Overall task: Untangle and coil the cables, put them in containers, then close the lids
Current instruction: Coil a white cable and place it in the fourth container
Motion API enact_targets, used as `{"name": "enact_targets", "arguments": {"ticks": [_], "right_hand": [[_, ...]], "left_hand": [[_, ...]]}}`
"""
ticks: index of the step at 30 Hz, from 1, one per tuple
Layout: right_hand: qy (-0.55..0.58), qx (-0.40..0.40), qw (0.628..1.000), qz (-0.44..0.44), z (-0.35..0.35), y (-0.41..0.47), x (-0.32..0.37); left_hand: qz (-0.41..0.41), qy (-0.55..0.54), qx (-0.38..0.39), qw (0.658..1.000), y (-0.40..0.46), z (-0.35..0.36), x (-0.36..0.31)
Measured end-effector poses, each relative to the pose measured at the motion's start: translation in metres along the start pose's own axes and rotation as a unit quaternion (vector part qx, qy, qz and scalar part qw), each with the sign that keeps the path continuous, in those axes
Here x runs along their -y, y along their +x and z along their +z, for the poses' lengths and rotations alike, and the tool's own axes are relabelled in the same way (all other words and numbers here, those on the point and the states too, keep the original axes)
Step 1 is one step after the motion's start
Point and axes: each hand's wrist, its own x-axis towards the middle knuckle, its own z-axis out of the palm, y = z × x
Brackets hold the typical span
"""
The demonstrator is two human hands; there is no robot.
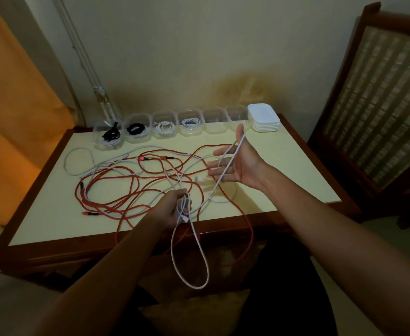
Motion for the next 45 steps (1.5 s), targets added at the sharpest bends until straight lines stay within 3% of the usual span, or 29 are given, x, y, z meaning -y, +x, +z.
{"name": "enact_targets", "arguments": {"ticks": [5, 8, 11, 17, 21, 25, 26, 31, 34, 38, 41, 44, 45], "right_hand": [[0.094, 0.063, 0.993, -0.016, 0.003, -0.008, -0.014], [0.0, 0.085, 0.996, 0.029, 0.018, -0.018, -0.047], [-0.166, 0.087, 0.982, 0.034, 0.028, -0.033, -0.094], [-0.319, 0.118, 0.939, 0.051, 0.021, -0.045, -0.166], [-0.504, 0.097, 0.858, 0.023, 0.008, -0.037, -0.171], [-0.677, 0.038, 0.735, 0.001, -0.01, -0.041, -0.16], [-0.68, 0.033, 0.732, -0.006, -0.012, -0.044, -0.159], [-0.61, 0.011, 0.791, -0.049, -0.008, -0.048, -0.151], [-0.603, -0.031, 0.792, -0.096, -0.003, -0.043, -0.142], [-0.581, -0.042, 0.804, -0.121, 0.001, -0.039, -0.133], [-0.615, -0.067, 0.777, -0.113, 0.003, -0.037, -0.124], [-0.642, -0.065, 0.756, -0.108, 0.004, -0.037, -0.118], [-0.646, -0.057, 0.753, -0.112, 0.005, -0.036, -0.117]], "left_hand": [[0.018, -0.068, 0.085, 0.994, -0.02, -0.021, -0.008], [0.054, -0.081, 0.119, 0.988, -0.04, -0.033, -0.008], [0.071, -0.067, 0.136, 0.986, -0.051, -0.046, -0.002], [0.09, 0.088, 0.05, 0.991, -0.052, -0.058, 0.03], [0.121, 0.228, 0.046, 0.965, -0.055, -0.064, 0.035], [0.126, 0.285, 0.085, 0.946, -0.064, -0.068, 0.032], [0.13, 0.282, 0.095, 0.946, -0.065, -0.068, 0.032], [0.131, 0.356, 0.042, 0.924, -0.065, -0.053, 0.042], [0.125, 0.526, 0.093, 0.836, -0.066, -0.045, 0.053], [0.016, 0.738, 0.163, 0.655, -0.067, -0.037, 0.056], [-0.01, 0.825, 0.106, 0.554, -0.066, -0.035, 0.045], [0.045, 0.91, 0.01, 0.413, -0.073, -0.031, 0.028], [0.055, 0.921, -0.01, 0.385, -0.074, -0.03, 0.023]]}}
